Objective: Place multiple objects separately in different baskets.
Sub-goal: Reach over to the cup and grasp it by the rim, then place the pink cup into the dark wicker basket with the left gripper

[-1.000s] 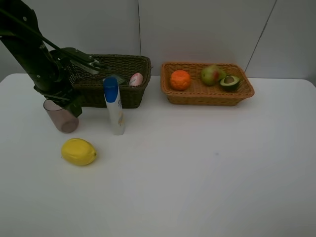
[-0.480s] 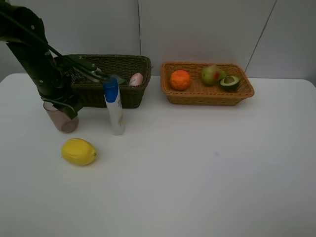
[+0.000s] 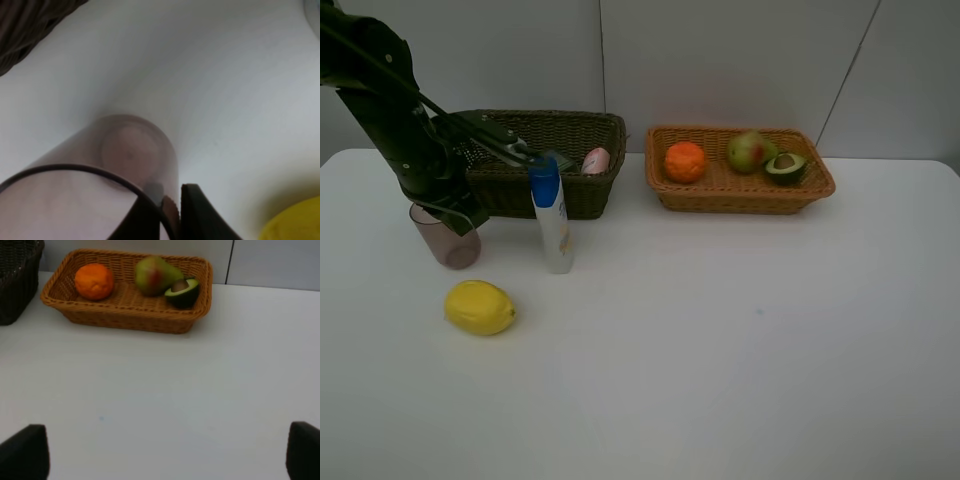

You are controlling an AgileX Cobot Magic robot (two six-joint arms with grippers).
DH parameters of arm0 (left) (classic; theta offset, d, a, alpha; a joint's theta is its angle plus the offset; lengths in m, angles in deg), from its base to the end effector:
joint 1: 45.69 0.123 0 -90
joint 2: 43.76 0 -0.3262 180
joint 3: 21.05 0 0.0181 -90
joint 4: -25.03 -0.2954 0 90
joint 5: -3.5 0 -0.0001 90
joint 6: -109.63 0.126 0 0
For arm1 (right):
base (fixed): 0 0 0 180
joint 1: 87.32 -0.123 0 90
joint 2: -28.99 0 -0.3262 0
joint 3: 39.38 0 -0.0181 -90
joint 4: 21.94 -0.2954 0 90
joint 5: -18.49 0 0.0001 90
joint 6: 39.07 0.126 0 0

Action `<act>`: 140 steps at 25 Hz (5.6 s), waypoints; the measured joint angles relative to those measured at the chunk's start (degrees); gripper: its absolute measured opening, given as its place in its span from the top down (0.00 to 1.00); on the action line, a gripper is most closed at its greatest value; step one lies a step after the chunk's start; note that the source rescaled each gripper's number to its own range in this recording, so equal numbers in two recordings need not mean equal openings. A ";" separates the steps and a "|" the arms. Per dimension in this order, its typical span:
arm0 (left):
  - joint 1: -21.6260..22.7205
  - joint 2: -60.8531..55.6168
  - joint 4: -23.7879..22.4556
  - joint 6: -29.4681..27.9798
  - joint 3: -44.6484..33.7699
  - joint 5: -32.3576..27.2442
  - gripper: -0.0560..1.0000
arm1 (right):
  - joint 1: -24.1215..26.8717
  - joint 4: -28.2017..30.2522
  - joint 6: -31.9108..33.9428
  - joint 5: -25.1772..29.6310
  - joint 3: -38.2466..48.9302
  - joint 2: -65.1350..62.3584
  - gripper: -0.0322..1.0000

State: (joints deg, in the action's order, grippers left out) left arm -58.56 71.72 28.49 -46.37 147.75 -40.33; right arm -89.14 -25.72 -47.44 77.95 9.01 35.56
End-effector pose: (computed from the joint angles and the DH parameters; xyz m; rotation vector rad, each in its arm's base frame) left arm 0.3974 -0.0962 0.1314 0.8831 2.8379 -0.0433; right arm 0.0217 0.0079 0.2928 -0.1803 1.9872 0.0047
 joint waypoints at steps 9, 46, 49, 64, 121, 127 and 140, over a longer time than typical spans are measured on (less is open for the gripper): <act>0.00 0.00 0.00 -1.00 0.00 0.29 0.85 | 0.00 0.00 0.00 0.00 0.00 0.00 0.00; 0.00 0.00 -0.22 -1.53 10.12 -15.90 0.95 | 0.00 0.00 0.00 0.00 0.00 0.00 0.00; 0.00 0.00 0.04 -1.53 13.91 -19.75 0.95 | 0.00 0.00 0.00 0.00 0.00 0.00 0.00; 0.00 0.00 2.30 -4.40 29.82 -25.62 0.95 | 0.00 0.00 0.00 0.00 0.00 0.00 0.00; 0.00 10.15 1.29 -3.96 30.66 1.43 0.95 | 0.00 -0.05 0.00 0.00 0.00 0.00 0.00; 0.00 10.15 1.29 -3.96 30.66 1.38 0.94 | 0.00 -0.05 0.00 0.00 0.00 0.00 0.00; 0.00 10.15 2.78 1.03 30.56 -2.00 0.02 | 0.00 -0.05 0.00 0.00 0.00 0.00 0.00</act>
State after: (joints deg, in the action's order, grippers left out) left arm -58.56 81.88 31.27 -45.35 178.31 -42.33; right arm -89.14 -25.77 -47.44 77.95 9.01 35.56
